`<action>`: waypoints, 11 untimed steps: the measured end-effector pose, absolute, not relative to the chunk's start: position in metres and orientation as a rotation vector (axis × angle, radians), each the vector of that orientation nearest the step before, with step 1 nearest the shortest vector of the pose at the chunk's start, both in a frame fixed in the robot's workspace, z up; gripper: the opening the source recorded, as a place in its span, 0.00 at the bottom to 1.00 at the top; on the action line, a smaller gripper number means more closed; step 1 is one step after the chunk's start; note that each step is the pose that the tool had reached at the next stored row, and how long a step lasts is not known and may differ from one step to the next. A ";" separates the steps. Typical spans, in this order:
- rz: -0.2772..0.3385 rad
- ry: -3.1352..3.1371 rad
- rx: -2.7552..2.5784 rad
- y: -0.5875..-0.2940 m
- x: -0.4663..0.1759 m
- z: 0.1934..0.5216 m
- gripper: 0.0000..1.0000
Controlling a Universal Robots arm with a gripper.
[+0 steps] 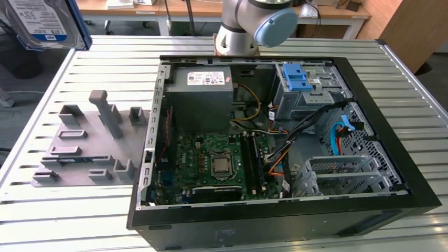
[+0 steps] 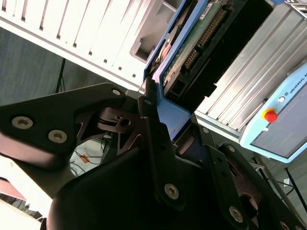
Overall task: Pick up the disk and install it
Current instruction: 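Pick up the disk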
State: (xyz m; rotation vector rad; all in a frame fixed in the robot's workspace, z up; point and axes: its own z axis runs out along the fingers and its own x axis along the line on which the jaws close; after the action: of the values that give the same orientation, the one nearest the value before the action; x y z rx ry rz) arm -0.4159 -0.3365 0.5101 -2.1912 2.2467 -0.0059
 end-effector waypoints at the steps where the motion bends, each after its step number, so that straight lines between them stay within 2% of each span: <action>1: -0.006 2.247 -2.191 -0.337 -0.415 0.510 0.36; 11: -0.006 2.247 -2.191 -0.344 -0.409 0.510 0.36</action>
State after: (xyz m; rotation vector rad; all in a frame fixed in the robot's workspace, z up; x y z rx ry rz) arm -0.4085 -0.3437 0.5101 -2.1913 2.2466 -0.0060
